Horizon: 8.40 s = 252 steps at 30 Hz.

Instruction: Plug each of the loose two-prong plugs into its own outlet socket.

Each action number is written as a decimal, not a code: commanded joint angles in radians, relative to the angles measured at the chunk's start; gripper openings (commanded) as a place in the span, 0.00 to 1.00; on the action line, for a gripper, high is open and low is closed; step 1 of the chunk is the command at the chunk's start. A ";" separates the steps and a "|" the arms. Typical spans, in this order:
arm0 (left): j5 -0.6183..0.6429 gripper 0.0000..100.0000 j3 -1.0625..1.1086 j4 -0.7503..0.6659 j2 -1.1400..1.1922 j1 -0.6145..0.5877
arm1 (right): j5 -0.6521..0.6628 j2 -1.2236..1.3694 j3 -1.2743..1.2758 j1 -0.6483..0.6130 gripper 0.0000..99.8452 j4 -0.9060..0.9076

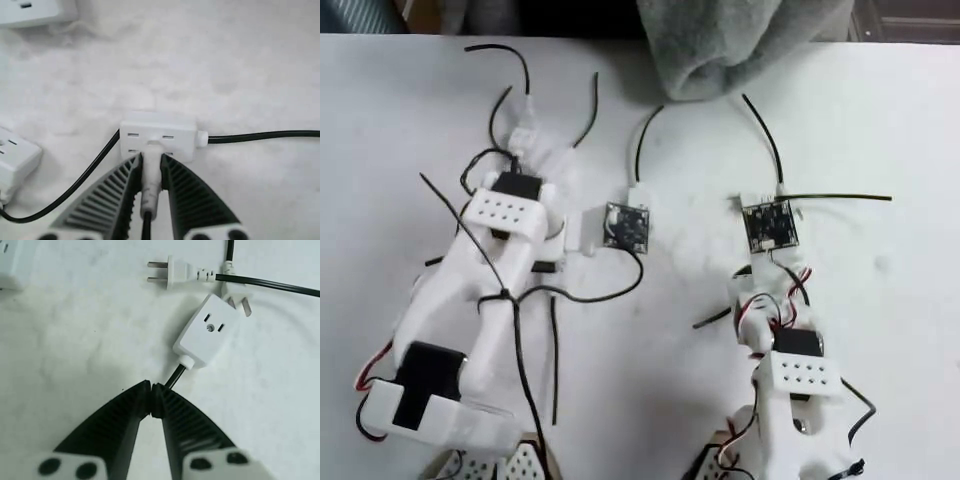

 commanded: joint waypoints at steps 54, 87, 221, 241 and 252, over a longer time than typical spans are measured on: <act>-0.382 0.02 0.236 0.020 -0.004 0.035 | 0.011 -0.024 -0.003 0.002 0.02 -0.021; 0.976 0.27 -0.565 0.269 -0.012 0.047 | 0.012 -0.024 -0.003 0.001 0.02 -0.021; 1.269 0.34 -1.942 0.545 0.792 -0.291 | 0.012 -0.024 -0.002 -0.021 0.02 -0.002; 1.274 0.30 -0.551 0.466 -0.380 -0.217 | 0.005 -0.033 -0.003 -0.019 0.02 0.001; 1.275 0.30 0.358 -0.141 -0.650 -0.139 | 0.005 -0.033 -0.133 0.015 0.16 0.054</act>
